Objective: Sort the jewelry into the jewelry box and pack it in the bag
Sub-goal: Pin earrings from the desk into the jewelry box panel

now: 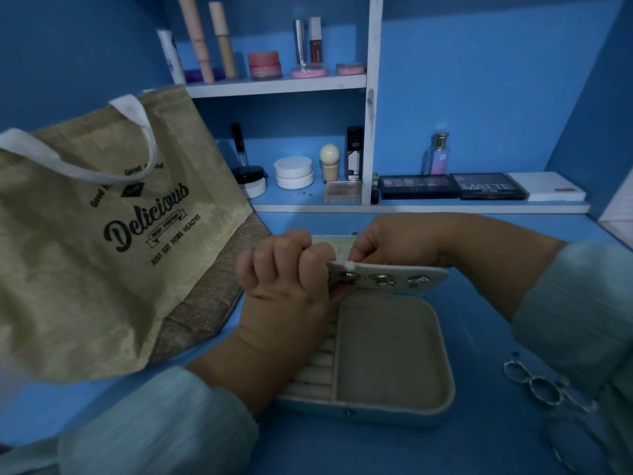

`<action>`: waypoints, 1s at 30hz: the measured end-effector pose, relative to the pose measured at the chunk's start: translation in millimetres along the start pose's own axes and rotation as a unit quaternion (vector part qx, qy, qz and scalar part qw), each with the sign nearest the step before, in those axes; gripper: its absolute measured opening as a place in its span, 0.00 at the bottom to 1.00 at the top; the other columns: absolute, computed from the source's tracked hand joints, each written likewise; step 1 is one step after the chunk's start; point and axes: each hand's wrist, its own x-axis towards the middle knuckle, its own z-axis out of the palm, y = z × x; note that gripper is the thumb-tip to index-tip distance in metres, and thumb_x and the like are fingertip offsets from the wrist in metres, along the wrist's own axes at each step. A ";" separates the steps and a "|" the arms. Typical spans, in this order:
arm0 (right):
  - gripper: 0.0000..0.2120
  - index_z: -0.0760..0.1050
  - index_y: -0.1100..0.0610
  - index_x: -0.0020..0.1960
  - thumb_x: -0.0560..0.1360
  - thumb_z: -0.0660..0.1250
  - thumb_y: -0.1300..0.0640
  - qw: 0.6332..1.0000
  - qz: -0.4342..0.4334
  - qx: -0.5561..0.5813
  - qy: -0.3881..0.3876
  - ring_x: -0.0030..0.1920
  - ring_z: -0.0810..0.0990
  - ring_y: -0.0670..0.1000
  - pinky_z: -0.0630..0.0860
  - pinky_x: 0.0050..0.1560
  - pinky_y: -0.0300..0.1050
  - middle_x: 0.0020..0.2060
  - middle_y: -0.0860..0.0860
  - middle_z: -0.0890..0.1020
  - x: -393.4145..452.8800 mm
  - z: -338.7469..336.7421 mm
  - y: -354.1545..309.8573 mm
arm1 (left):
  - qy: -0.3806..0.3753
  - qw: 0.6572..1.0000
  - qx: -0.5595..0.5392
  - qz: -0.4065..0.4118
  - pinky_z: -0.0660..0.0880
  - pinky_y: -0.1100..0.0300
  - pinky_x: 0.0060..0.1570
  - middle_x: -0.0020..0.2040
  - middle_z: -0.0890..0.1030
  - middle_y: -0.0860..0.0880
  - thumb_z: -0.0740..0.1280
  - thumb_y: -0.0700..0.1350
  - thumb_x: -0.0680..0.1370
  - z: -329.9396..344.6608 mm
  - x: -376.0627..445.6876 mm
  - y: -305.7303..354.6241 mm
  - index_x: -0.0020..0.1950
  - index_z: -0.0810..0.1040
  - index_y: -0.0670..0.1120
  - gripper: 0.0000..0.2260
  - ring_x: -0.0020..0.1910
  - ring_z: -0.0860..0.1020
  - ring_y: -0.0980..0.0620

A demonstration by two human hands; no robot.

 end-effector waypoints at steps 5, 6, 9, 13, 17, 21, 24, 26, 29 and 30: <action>0.11 0.78 0.46 0.37 0.75 0.66 0.58 0.999 0.012 0.029 0.006 0.32 0.75 0.37 0.70 0.37 0.33 0.31 0.40 0.79 2.5 0.5 2.4 | 0.006 1.000 -0.007 -0.002 0.63 0.52 0.41 0.50 0.64 0.44 0.63 0.57 0.71 1.0 -0.4 -0.5 0.49 0.64 0.43 0.19 0.43 0.64 0.47; 0.11 0.79 0.46 0.37 0.75 0.66 0.58 0.999 0.014 0.039 0.003 0.31 0.75 0.36 0.70 0.36 0.32 0.30 0.39 0.80 2.4 0.0 3.5 | 0.005 1.000 -0.009 -0.002 0.66 0.51 0.41 0.50 0.64 0.44 0.63 0.57 0.72 1.4 -0.6 -0.5 0.49 0.64 0.43 0.19 0.43 0.64 0.47; 0.10 0.79 0.48 0.39 0.76 0.65 0.59 0.997 0.016 0.066 -0.025 0.32 0.76 0.37 0.72 0.37 0.34 0.31 0.40 0.81 1.2 -1.9 5.5 | 0.002 1.000 -0.011 -0.001 0.70 0.51 0.39 0.49 0.63 0.44 0.62 0.57 0.72 1.8 -0.9 -0.5 0.49 0.64 0.43 0.18 0.43 0.64 0.47; 0.10 0.78 0.47 0.39 0.76 0.64 0.58 0.999 0.001 0.019 -0.033 0.37 0.75 0.39 0.70 0.43 0.35 0.35 0.41 0.80 1.0 -3.3 1.3 | 0.002 1.000 0.006 0.003 0.66 0.51 0.40 0.49 0.64 0.44 0.62 0.57 0.72 1.7 -1.0 -0.6 0.49 0.64 0.43 0.18 0.43 0.64 0.47; 0.10 0.76 0.45 0.39 0.76 0.64 0.57 0.998 -0.010 -0.049 -0.038 0.37 0.74 0.38 0.69 0.41 0.33 0.36 0.40 0.79 1.5 -3.0 -7.2 | 0.002 1.000 0.001 0.007 0.60 0.52 0.41 0.49 0.64 0.44 0.63 0.56 0.72 1.4 -0.1 -1.3 0.49 0.64 0.43 0.18 0.43 0.64 0.47; 0.08 0.76 0.47 0.41 0.76 0.64 0.58 0.995 -0.019 -0.095 -0.021 0.36 0.73 0.38 0.67 0.38 0.30 0.35 0.39 0.77 2.3 -3.0 -11.0 | 0.005 1.000 0.012 0.012 0.60 0.52 0.42 0.49 0.64 0.44 0.63 0.57 0.71 0.6 0.6 -1.2 0.48 0.64 0.43 0.19 0.43 0.64 0.46; 0.09 0.77 0.46 0.40 0.76 0.65 0.57 0.997 -0.015 -0.077 -0.015 0.32 0.74 0.35 0.67 0.34 0.27 0.34 0.39 0.78 1.0 -5.1 -8.1 | 0.006 1.000 0.012 0.009 0.60 0.51 0.43 0.49 0.64 0.44 0.64 0.57 0.71 1.1 1.3 -0.9 0.48 0.64 0.44 0.19 0.44 0.64 0.46; 0.09 0.77 0.46 0.40 0.76 0.64 0.57 0.998 -0.011 -0.063 -0.018 0.28 0.73 0.32 0.67 0.28 0.24 0.32 0.39 0.78 0.2 -6.5 -6.4 | 0.006 1.000 0.012 0.008 0.60 0.51 0.44 0.49 0.64 0.44 0.64 0.58 0.71 1.5 1.2 -0.9 0.48 0.64 0.44 0.19 0.44 0.64 0.46; 0.09 0.76 0.45 0.40 0.77 0.64 0.56 0.996 -0.015 -0.079 -0.030 0.34 0.74 0.36 0.70 0.37 0.29 0.37 0.40 0.78 2.0 -6.0 -7.1 | 0.012 1.000 0.015 0.009 0.60 0.51 0.44 0.49 0.64 0.44 0.64 0.58 0.71 0.9 1.2 -0.7 0.48 0.64 0.44 0.19 0.43 0.64 0.46; 0.10 0.75 0.44 0.39 0.77 0.63 0.56 0.995 -0.019 -0.091 -0.032 0.37 0.74 0.38 0.70 0.41 0.32 0.39 0.41 0.78 3.0 -5.4 -8.1 | 0.014 1.000 0.015 0.009 0.61 0.51 0.44 0.49 0.64 0.44 0.63 0.58 0.71 0.8 1.4 -0.4 0.48 0.64 0.44 0.19 0.43 0.64 0.46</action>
